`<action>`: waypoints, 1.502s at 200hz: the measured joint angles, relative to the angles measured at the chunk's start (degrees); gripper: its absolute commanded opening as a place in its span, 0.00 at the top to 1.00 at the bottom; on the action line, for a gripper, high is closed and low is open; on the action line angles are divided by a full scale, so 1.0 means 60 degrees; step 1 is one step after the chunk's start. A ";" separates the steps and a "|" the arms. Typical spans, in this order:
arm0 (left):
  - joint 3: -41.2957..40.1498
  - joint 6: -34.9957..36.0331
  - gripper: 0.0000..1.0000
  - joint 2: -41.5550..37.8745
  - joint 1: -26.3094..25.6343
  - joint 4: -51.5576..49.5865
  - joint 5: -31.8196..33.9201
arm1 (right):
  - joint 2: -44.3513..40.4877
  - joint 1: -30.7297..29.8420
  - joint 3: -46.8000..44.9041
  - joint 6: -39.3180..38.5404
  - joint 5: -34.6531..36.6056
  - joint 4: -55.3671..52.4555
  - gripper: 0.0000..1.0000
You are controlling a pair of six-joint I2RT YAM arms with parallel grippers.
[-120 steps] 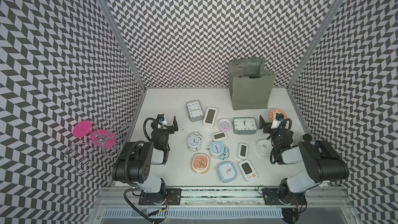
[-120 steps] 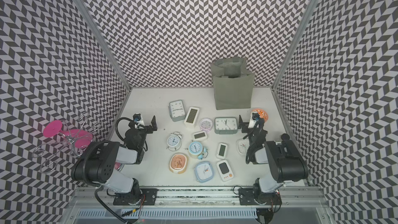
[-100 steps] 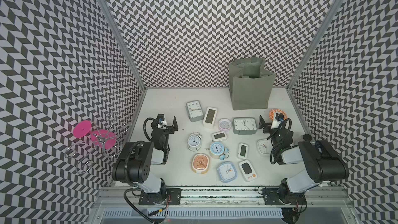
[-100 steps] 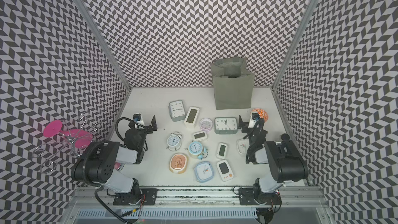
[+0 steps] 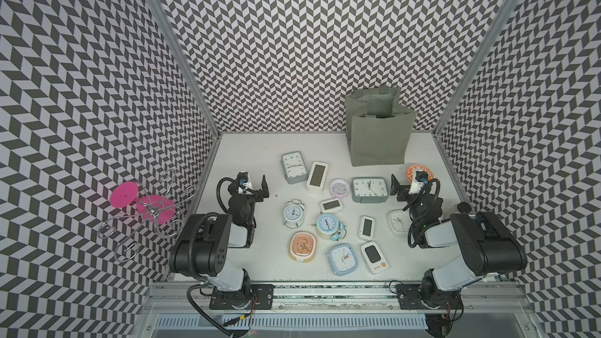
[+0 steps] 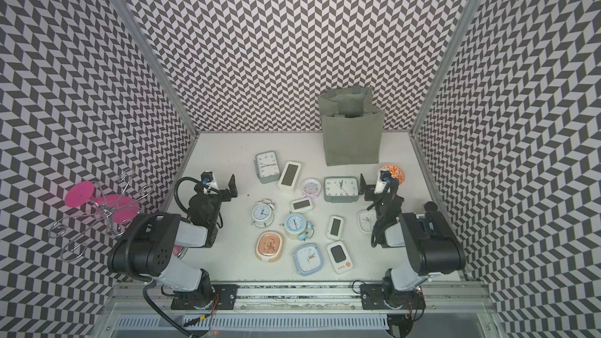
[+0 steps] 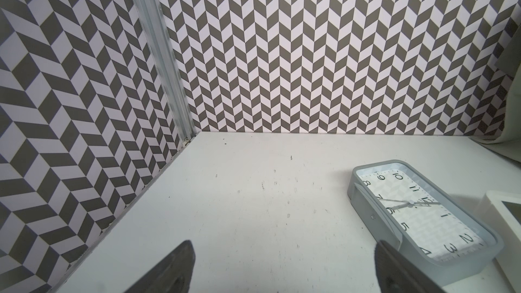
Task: Put the alarm clock into the canvas bag
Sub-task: Pick up the alarm from the center of the board.
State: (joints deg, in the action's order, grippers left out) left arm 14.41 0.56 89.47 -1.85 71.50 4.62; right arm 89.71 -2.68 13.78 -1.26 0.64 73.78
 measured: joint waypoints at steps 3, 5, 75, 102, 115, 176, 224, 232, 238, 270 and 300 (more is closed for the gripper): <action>0.0004 0.0000 0.01 0.0000 0.0000 0.0000 0.0000 | 0.0000 0.0000 0.0000 0.0000 0.0000 0.0000 0.01; 0.0000 0.0000 0.01 0.0000 0.0000 0.0000 0.0000 | 0.0000 0.0000 0.0000 0.0004 0.0000 0.0000 0.00; 0.0000 -0.0004 0.01 0.0000 0.0084 0.0000 -0.0142 | 0.0000 0.0000 0.0000 0.0033 0.0000 0.0000 0.01; 0.0004 -0.0004 0.01 -0.0040 0.0055 -0.0033 -0.0033 | -0.0007 -0.0004 0.0000 0.0051 0.0091 -0.0011 0.01; 0.0022 0.0000 0.01 -0.0637 -0.0219 -0.0769 0.0605 | -0.0317 -0.0029 0.0000 0.0036 0.0270 -0.0401 0.01; 0.2120 -0.1938 0.01 -0.4947 -0.2834 -0.5089 0.3045 | -0.4976 -0.1719 0.2823 0.1147 0.1246 -0.5872 0.01; 0.3428 -0.4011 0.01 -0.4736 -0.3595 -0.8003 0.0805 | -0.5428 -0.2375 0.4248 0.1982 -0.0200 -0.9781 0.03; 0.3508 -0.4120 0.01 -0.4583 -0.3650 -0.8368 0.0219 | -0.5421 -0.2510 0.4244 0.2000 -0.0444 -1.0422 0.04; 0.3512 -0.4175 0.01 -0.4484 -0.3701 -0.8575 -0.0164 | -0.5395 -0.2623 0.4240 0.2007 -0.0572 -1.0830 0.04; 0.3249 -0.4291 0.01 -0.4098 -0.3869 -0.9435 -0.1803 | -0.4911 -0.3606 0.4233 0.1883 -0.1042 -1.2320 0.03; 0.2721 -0.4350 0.01 -0.4084 -0.3942 -0.9500 -0.2725 | -0.3956 -0.4309 0.4415 0.1840 -0.0703 -1.3384 0.01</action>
State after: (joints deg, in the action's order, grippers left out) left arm 30.74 -25.54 64.97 -25.50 14.50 -11.73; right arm 65.98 -28.53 40.27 9.78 -3.57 -6.52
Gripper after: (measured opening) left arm 0.991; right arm 0.994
